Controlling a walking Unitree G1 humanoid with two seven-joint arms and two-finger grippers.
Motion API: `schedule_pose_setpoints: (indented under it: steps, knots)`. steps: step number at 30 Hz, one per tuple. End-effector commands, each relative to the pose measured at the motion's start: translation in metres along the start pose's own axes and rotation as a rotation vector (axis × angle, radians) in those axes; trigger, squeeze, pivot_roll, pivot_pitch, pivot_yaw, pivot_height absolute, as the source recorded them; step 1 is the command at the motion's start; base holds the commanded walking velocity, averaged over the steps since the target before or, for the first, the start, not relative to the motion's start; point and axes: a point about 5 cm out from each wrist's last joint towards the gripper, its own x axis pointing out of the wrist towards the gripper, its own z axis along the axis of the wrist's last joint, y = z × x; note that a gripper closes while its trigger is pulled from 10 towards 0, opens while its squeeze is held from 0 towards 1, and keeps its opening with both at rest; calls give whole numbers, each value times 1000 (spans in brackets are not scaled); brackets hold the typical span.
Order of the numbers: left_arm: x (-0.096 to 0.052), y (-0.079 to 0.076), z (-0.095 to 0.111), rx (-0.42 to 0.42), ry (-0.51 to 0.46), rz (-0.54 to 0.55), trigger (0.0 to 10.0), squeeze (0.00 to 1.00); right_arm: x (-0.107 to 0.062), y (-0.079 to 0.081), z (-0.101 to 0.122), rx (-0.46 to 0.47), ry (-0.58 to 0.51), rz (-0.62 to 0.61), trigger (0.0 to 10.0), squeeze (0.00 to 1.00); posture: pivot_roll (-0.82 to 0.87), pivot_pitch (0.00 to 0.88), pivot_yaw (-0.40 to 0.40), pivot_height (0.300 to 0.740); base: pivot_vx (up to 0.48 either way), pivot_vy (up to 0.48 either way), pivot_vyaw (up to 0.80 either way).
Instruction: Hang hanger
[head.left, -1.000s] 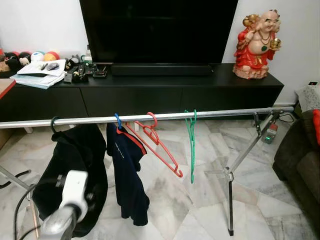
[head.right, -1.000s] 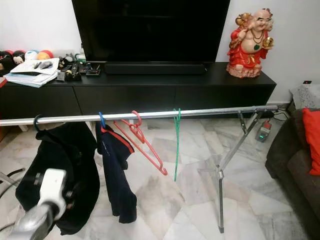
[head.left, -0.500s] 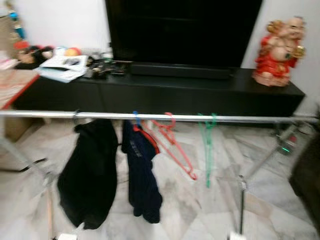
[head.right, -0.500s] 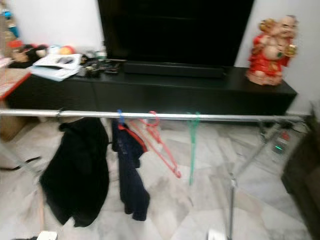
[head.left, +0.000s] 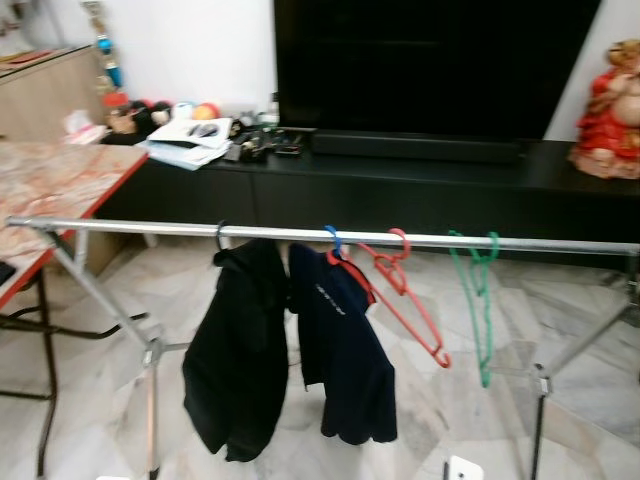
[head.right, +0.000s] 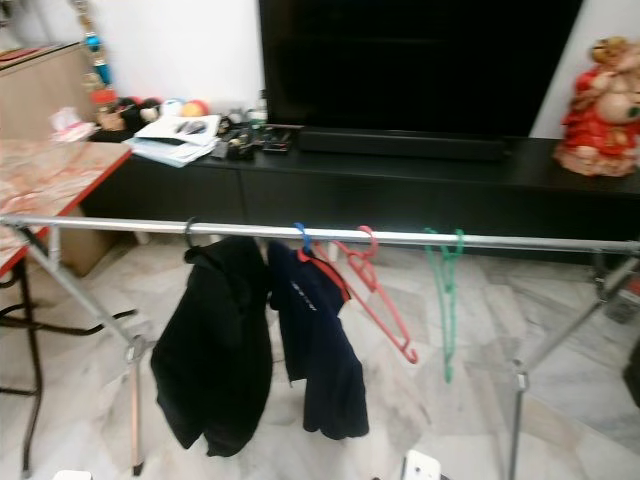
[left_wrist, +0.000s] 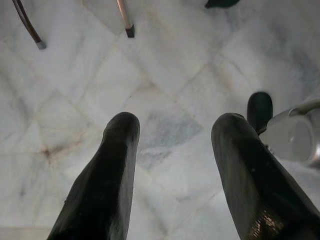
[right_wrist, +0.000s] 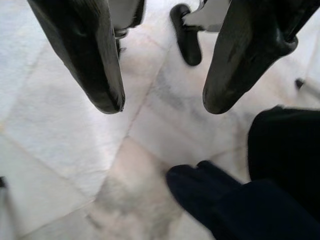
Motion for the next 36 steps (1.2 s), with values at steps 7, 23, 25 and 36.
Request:
schedule_pose_setpoints:
  steps: [7,23,25,36]
  knots:
    - [-19,46,-35,-35,90,72,10000,0,-2,-2,-8,-31,8,-1,10000,0,159,0,8,740,0,135,0]
    - [-13,33,-30,2,96,44,10000,0,-3,-9,-7,-15,-14,-12,10000,0,114,0,19,740,0,351,118]
    - [-13,32,-33,-8,95,46,10000,0,-4,-10,-7,-15,-22,-12,10000,0,117,0,10,740,0,0,0]
    - [-14,25,-41,-83,77,42,10000,0,-2,-7,15,-42,-122,40,10000,0,131,0,-47,740,0,0,0]
